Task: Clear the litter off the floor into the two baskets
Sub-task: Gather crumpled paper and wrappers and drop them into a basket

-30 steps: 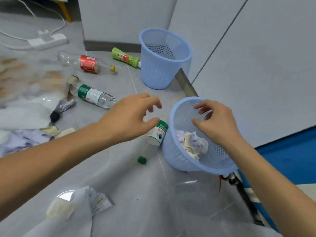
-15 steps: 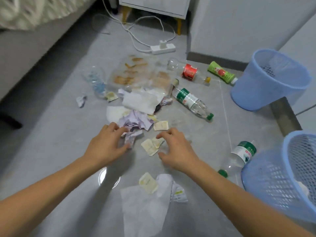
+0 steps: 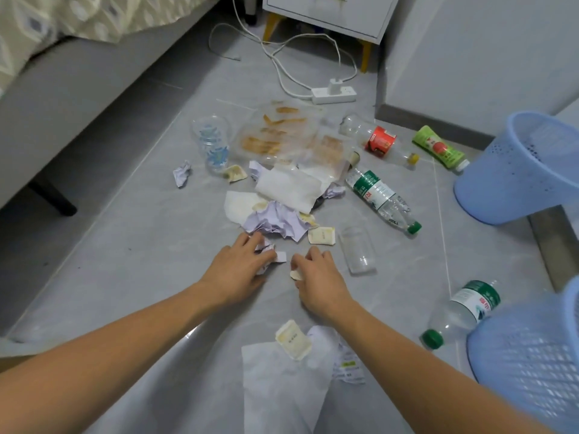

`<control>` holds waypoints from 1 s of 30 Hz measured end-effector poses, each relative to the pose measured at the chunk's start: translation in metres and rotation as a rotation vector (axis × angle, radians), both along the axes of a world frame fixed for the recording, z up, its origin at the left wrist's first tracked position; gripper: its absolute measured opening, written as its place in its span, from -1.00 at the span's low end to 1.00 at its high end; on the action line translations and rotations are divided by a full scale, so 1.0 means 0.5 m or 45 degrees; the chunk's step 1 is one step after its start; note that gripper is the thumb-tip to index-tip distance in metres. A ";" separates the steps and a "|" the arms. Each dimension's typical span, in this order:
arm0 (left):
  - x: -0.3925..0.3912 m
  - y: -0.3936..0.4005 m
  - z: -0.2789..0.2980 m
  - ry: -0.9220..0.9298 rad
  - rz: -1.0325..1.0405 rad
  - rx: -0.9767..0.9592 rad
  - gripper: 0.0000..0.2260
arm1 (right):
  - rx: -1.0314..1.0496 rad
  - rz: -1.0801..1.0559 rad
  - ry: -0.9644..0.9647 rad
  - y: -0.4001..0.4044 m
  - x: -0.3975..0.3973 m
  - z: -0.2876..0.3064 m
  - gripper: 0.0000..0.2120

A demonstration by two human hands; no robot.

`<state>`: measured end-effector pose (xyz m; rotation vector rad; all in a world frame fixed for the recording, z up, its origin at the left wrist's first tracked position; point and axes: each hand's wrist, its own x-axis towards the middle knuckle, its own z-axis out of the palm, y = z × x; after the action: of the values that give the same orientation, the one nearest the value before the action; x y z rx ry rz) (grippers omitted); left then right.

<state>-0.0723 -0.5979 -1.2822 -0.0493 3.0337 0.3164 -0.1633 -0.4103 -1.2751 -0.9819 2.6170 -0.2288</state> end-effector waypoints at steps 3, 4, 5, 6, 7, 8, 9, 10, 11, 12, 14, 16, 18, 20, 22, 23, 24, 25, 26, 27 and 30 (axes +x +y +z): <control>0.006 0.010 -0.009 0.092 0.004 0.076 -0.89 | -0.066 -0.048 -0.032 0.019 -0.002 -0.006 -0.76; 0.009 0.014 -0.011 0.094 0.004 0.088 -0.92 | -0.092 -0.070 -0.052 0.025 -0.003 -0.007 -0.75; 0.012 0.020 -0.013 0.092 -0.004 0.096 -0.94 | -0.123 -0.098 -0.081 0.031 -0.004 -0.008 -0.75; 0.016 0.026 -0.015 0.094 -0.011 0.111 -0.94 | -0.161 -0.133 -0.116 0.036 -0.006 -0.007 -0.76; 0.020 0.030 -0.018 0.101 -0.016 0.133 -0.92 | -0.204 -0.171 -0.151 0.043 -0.008 -0.004 -0.78; 0.023 0.034 -0.019 0.107 -0.018 0.149 -0.90 | -0.251 -0.207 -0.176 0.049 -0.009 0.001 -0.80; 0.027 0.035 -0.021 0.118 -0.019 0.154 -0.87 | -0.299 -0.237 -0.189 0.056 -0.009 0.008 -0.81; 0.031 0.036 -0.020 0.133 -0.020 0.155 -0.84 | -0.347 -0.260 -0.193 0.063 -0.007 0.017 -0.81; 0.035 0.037 -0.018 0.149 -0.023 0.160 -0.81 | -0.394 -0.280 -0.196 0.072 -0.005 0.028 -0.80; 0.036 0.040 -0.012 0.173 -0.024 0.177 -0.79 | -0.442 -0.292 -0.201 0.083 -0.001 0.044 -0.79; 0.028 0.055 0.017 0.234 -0.048 0.249 -0.80 | -0.549 -0.301 -0.188 0.115 0.005 0.090 -0.78; 0.002 0.089 0.069 0.294 -0.139 0.358 -0.82 | -0.666 -0.332 -0.116 0.161 0.009 0.153 -0.78; -0.040 0.145 0.137 0.340 -0.266 0.501 -0.82 | -0.773 -0.413 -0.013 0.218 0.004 0.226 -0.78; -0.094 0.223 0.210 0.371 -0.399 0.648 -0.82 | -0.846 -0.539 0.110 0.294 -0.012 0.297 -0.79; -0.144 0.308 0.280 0.383 -0.516 0.790 -0.82 | -0.904 -0.685 0.212 0.381 -0.034 0.356 -0.79; -0.168 0.352 0.310 0.383 -0.571 0.841 -0.83 | -0.919 -0.753 0.254 0.427 -0.048 0.380 -0.78; -0.191 0.395 0.337 0.379 -0.630 0.874 -0.84 | -0.911 -0.818 0.289 0.474 -0.060 0.400 -0.78; -0.212 0.440 0.361 0.371 -0.688 0.896 -0.86 | -0.886 -0.885 0.318 0.522 -0.069 0.414 -0.79; -0.234 0.484 0.382 0.367 -0.738 0.917 -0.87 | -0.855 -0.950 0.352 0.569 -0.076 0.424 -0.79; -0.257 0.528 0.400 0.371 -0.774 0.941 -0.88 | -0.829 -1.015 0.382 0.614 -0.082 0.428 -0.79; -0.317 0.666 0.430 0.388 -0.815 1.008 -0.90 | -0.691 -1.164 0.436 0.729 -0.088 0.419 -0.81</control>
<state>-0.2310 -0.2648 -1.0674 1.0558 2.7221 1.4868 -0.2074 -0.0460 -1.0657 0.1717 3.2154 -1.1043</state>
